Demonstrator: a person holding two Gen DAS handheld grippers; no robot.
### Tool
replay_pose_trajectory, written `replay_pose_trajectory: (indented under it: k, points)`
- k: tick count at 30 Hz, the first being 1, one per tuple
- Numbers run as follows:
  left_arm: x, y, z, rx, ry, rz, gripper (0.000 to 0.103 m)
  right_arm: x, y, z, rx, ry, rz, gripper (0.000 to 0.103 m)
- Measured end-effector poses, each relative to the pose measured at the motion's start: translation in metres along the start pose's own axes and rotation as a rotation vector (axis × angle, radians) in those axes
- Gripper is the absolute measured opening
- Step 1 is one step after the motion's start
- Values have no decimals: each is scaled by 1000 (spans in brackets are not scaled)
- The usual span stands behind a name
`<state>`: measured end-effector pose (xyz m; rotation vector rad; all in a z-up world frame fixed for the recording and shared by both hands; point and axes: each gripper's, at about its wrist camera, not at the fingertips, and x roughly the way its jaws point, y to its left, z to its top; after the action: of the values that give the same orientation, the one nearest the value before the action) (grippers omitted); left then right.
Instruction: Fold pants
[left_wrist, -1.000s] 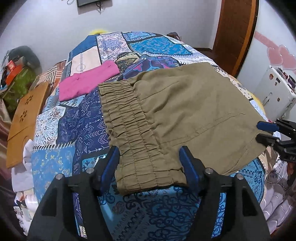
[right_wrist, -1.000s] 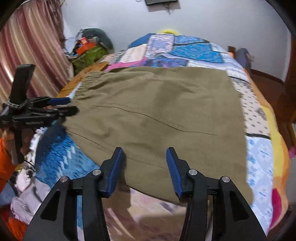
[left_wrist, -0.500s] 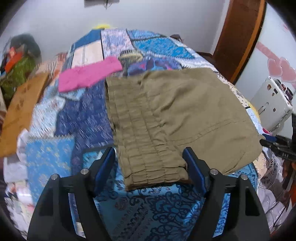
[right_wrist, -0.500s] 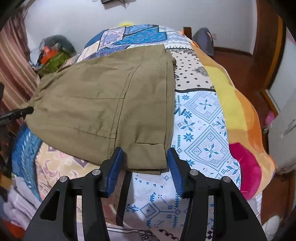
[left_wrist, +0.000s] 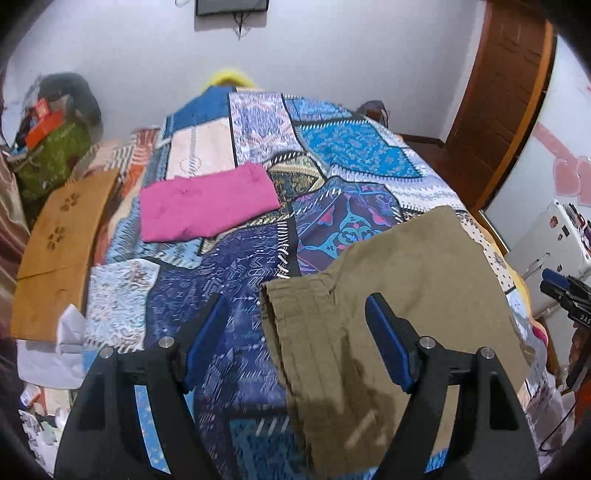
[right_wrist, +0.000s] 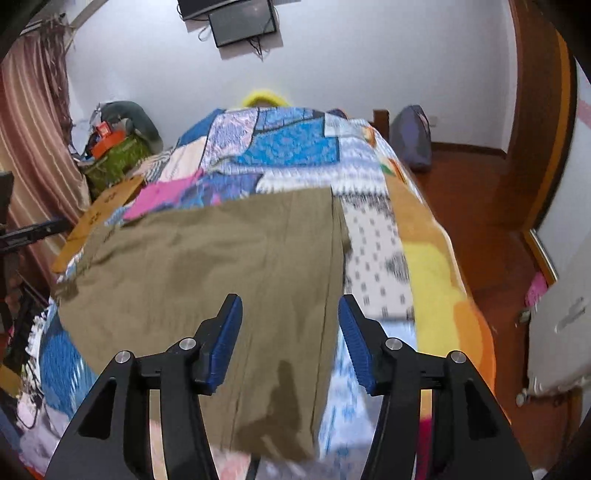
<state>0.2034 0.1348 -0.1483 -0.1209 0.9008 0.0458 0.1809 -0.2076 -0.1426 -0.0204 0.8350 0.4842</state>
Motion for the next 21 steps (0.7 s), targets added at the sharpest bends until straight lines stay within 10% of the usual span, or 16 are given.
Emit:
replay_pose_trajectory:
  k: [21]
  points:
    - [111,30,15,-108,168,-89,77,181,-33,88,-58,138,6,56]
